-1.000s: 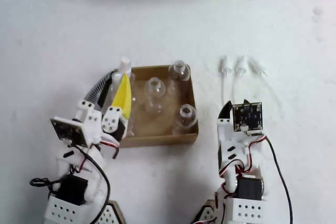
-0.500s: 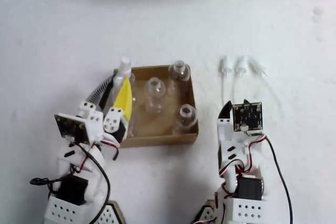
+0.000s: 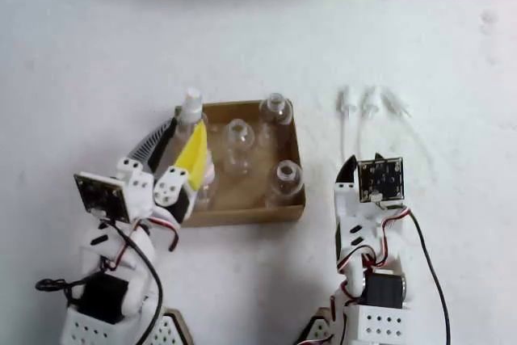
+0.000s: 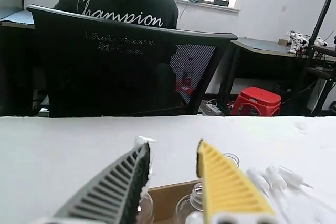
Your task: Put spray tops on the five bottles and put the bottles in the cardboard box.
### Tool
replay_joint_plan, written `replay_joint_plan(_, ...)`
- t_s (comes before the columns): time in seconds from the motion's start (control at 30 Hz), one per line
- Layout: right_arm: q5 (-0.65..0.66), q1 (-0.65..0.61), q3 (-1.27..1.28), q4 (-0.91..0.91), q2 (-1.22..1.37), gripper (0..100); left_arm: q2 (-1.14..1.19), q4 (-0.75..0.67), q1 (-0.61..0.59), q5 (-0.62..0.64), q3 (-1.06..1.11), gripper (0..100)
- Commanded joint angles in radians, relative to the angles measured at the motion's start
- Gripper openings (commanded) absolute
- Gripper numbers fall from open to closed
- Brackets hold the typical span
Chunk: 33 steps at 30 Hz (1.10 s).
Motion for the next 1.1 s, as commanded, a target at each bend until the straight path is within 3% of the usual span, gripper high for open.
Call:
replay_joint_plan(0.0, 0.012, -0.005, 0.008, -0.024, -0.007, 11.9, -0.019, 0.107, 0.008, 0.017, -0.129, 14)
replay_joint_plan(1.07, 0.012, -0.005, 0.008, -0.021, -0.007, 11.9, -0.018, 0.135, 0.001, 0.015, -0.077, 14)
